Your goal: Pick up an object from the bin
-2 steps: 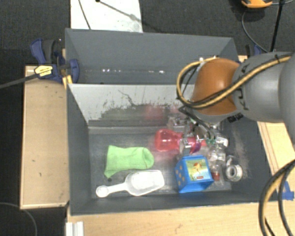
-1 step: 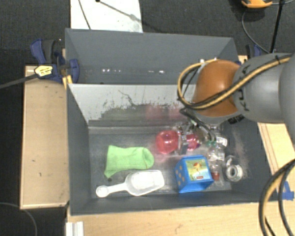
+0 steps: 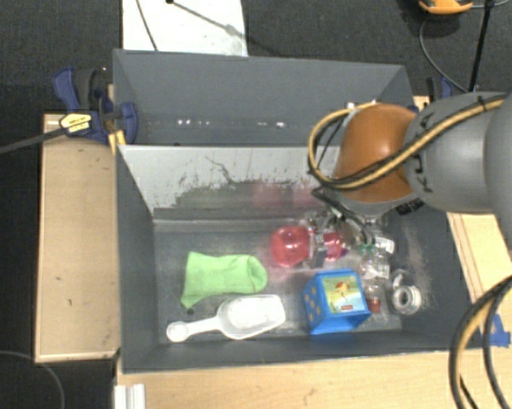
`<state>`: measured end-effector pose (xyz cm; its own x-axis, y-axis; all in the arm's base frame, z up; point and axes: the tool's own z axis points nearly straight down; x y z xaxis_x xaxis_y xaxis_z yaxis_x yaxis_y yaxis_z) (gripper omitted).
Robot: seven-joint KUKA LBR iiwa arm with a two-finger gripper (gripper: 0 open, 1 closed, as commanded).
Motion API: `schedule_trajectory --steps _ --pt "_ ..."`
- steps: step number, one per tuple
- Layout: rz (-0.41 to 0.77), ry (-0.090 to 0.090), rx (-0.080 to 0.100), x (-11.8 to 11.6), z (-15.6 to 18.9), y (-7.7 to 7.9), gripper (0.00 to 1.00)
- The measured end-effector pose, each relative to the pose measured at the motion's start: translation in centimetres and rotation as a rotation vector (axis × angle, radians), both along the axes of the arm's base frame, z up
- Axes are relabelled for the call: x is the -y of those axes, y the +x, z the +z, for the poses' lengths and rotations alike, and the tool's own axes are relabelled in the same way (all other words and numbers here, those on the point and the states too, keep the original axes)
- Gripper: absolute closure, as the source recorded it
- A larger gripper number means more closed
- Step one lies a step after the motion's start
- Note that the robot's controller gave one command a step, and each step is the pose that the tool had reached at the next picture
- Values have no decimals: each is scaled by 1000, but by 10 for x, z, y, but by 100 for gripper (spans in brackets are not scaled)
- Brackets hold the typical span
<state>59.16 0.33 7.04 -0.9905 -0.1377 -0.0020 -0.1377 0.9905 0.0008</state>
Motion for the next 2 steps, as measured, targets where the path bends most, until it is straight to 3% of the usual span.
schedule_trajectory --steps 2 --pt "1 -1 -12 0 24 -4 100"
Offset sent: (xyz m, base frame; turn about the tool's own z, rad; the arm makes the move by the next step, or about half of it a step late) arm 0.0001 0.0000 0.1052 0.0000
